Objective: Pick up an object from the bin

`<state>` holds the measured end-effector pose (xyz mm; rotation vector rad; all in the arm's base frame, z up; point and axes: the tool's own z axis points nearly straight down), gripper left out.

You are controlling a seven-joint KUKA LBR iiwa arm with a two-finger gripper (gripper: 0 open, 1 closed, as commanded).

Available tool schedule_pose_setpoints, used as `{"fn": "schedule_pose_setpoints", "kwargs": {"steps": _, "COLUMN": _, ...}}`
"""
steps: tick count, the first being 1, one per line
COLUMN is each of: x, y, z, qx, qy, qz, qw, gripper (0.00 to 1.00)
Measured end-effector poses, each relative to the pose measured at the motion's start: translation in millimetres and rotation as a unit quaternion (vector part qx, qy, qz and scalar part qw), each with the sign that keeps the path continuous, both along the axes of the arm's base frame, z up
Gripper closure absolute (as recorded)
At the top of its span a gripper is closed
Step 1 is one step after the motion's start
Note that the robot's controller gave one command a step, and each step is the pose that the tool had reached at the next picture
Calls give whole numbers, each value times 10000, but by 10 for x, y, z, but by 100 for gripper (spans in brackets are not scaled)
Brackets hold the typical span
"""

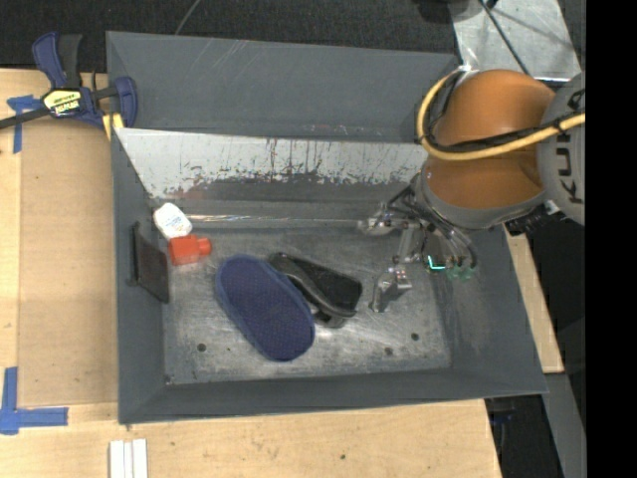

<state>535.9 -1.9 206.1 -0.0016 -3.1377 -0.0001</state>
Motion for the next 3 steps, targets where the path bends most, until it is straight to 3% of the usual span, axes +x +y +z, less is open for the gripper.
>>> {"fn": "schedule_pose_setpoints", "kwargs": {"steps": 1, "x": -96, "y": 349, "z": -1111, "qx": -11, "qy": -147, "qz": 958, "qw": 9953, "gripper": 0}}
{"fn": "schedule_pose_setpoints", "kwargs": {"steps": 2, "x": -77, "y": 355, "z": -1110, "qx": -5, "qy": -191, "qz": 953, "qw": 9953, "gripper": 100}}
{"fn": "schedule_pose_setpoints", "kwargs": {"steps": 3, "x": -135, "y": 212, "z": 385, "qx": -6, "qy": -44, "qz": 1257, "qw": 9921, "gripper": 100}}
